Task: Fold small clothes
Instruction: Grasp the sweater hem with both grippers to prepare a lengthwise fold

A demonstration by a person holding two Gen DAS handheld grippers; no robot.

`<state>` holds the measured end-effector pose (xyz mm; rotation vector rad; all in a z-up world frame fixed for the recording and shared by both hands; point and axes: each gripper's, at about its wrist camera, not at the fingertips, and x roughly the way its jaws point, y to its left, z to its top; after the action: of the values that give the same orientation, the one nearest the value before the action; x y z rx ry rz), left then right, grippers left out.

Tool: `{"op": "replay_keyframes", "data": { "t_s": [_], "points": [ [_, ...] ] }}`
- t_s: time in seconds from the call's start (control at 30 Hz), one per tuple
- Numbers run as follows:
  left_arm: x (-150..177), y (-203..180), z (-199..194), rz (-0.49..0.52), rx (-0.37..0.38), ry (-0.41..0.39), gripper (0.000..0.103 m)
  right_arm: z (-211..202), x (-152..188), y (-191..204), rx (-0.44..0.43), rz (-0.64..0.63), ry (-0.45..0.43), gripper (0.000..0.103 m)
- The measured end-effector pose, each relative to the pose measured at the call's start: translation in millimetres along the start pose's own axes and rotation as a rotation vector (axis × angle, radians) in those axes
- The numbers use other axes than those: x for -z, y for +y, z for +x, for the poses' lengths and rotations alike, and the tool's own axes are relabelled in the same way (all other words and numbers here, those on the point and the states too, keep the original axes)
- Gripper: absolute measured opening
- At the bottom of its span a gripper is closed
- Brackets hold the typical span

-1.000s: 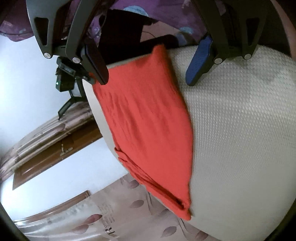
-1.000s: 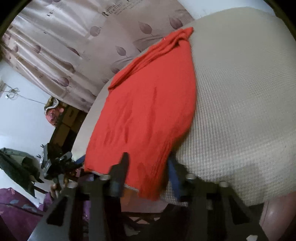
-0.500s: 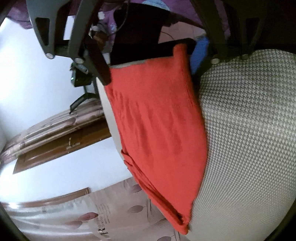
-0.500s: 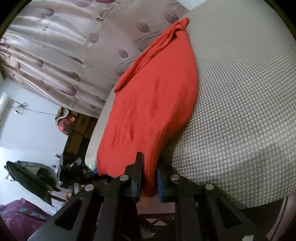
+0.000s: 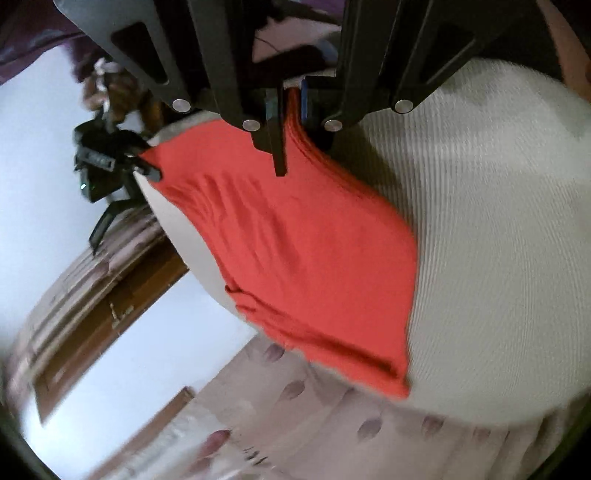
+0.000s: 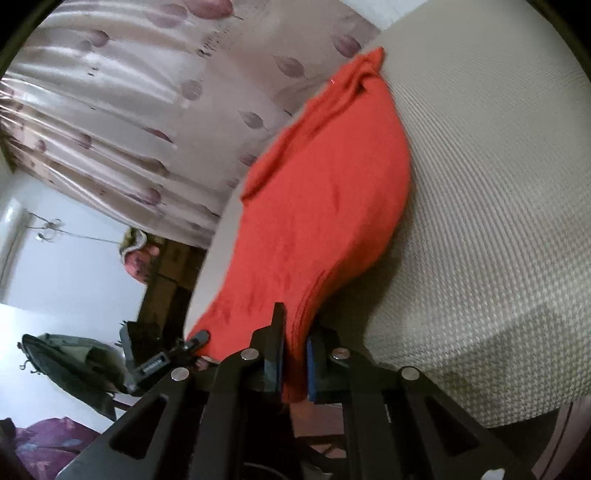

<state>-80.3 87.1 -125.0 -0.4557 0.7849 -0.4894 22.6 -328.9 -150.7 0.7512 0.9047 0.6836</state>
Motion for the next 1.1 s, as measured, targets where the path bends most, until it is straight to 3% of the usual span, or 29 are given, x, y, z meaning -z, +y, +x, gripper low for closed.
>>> {"op": "replay_keyframes", "data": {
  "t_s": [0.5,1.1],
  "points": [
    [3.7,-10.0,-2.5,0.084,-0.01,-0.063,0.005,-7.5,12.1,-1.6,-0.029,0.023,-0.03,0.008],
    [20.2,-16.4,-44.4,0.139,0.021,-0.098,0.005,-35.3,29.6,20.4,-0.107,-0.01,-0.063,0.008]
  ]
}}
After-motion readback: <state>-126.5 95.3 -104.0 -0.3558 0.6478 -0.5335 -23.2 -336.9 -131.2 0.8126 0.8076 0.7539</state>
